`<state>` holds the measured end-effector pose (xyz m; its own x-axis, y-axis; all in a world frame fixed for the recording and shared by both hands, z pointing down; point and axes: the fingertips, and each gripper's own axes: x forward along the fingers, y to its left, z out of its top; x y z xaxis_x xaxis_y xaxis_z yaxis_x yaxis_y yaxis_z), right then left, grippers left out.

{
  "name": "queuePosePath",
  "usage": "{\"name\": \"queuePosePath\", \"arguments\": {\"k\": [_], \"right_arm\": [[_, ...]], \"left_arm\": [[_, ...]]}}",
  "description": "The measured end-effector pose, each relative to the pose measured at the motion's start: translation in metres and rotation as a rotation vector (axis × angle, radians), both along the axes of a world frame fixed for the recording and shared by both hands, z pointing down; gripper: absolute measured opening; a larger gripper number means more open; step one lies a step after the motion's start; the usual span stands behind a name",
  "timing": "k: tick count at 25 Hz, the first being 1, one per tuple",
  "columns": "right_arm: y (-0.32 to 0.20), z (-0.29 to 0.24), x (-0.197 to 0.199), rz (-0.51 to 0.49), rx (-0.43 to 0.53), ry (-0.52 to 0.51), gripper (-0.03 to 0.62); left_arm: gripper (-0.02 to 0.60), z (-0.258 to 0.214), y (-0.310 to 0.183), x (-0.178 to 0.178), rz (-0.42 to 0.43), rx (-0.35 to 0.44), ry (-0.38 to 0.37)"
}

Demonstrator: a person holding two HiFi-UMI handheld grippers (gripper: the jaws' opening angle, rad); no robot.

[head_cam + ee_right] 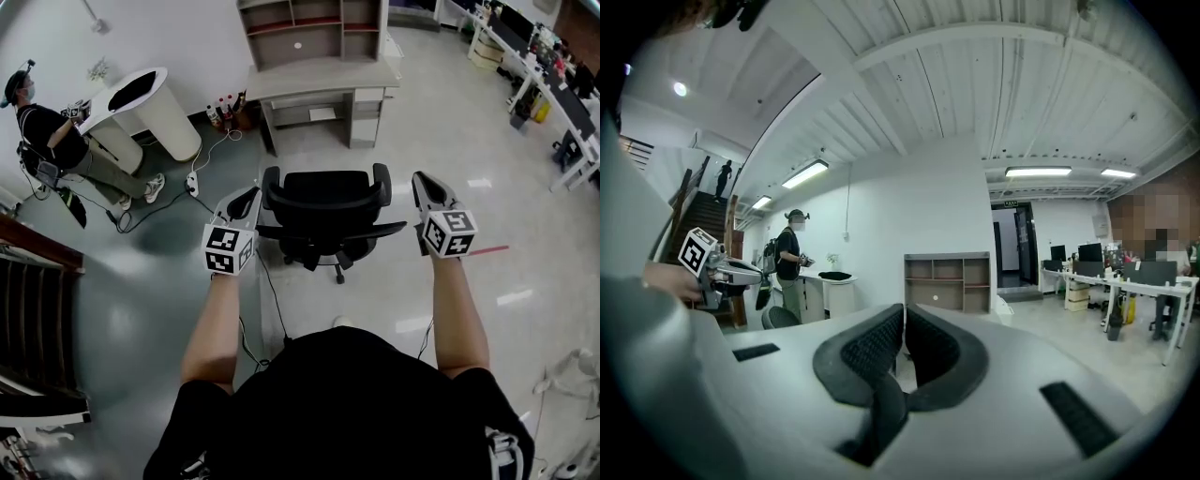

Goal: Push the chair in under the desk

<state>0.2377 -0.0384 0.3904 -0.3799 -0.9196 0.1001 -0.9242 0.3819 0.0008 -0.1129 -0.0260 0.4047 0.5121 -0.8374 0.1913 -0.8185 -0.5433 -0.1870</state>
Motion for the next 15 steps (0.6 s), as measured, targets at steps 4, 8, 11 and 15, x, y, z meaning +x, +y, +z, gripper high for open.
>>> {"name": "queuePosePath", "arguments": {"k": [4,8,11,15], "right_arm": [[-0.024,-0.003,0.005,-0.024,-0.003,0.005,0.003],[-0.044,0.000,0.006,-0.051,0.003,0.007,0.003],[-0.053,0.000,0.003,-0.065,0.004,0.008,0.003],[-0.060,-0.001,0.000,-0.076,0.007,0.011,0.003]], "left_arm": [[0.014,-0.003,-0.016,0.005,-0.024,-0.001,0.005],[0.015,0.000,-0.025,0.008,-0.051,0.006,0.011],[0.014,0.002,-0.028,0.008,-0.062,0.005,0.012],[0.014,0.003,-0.032,0.006,-0.073,0.003,0.016]]}}
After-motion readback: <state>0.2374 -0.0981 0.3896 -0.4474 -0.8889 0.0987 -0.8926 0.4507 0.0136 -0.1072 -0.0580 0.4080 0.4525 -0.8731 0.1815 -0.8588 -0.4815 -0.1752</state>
